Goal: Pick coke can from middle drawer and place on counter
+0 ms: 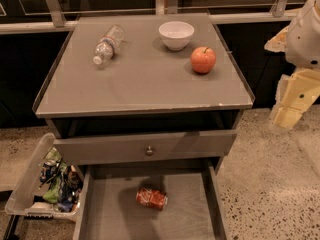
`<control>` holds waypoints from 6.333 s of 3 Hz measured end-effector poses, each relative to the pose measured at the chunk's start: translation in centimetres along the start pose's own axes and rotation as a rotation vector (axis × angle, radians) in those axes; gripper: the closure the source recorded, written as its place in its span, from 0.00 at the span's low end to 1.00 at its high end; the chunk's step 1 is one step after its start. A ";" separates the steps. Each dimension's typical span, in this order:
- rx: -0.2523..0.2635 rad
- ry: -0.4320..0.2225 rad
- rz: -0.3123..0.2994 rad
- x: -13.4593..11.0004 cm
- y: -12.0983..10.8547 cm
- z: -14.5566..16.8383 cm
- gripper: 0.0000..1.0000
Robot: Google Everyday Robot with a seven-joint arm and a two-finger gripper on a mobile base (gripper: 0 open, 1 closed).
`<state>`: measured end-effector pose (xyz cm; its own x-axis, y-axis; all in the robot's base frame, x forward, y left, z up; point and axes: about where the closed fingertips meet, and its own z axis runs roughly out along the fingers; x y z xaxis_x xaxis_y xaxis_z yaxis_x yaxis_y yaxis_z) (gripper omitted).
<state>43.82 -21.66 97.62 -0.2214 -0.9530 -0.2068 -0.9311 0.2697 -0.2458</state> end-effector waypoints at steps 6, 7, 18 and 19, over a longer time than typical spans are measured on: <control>-0.071 -0.174 -0.141 1.6 9.1 10.4 0.00; -0.071 -0.173 -0.139 1.6 9.1 10.4 0.00; -0.076 -0.625 0.119 -2.9 14.2 48.8 0.00; -0.094 -0.669 0.071 -4.9 15.2 52.7 0.00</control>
Offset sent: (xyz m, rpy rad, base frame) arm -0.0068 0.0107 -0.0056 -0.0406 -0.0150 0.0283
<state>46.10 -5.58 44.97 -0.0841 -0.6349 -0.7680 -0.9490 0.2861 -0.1325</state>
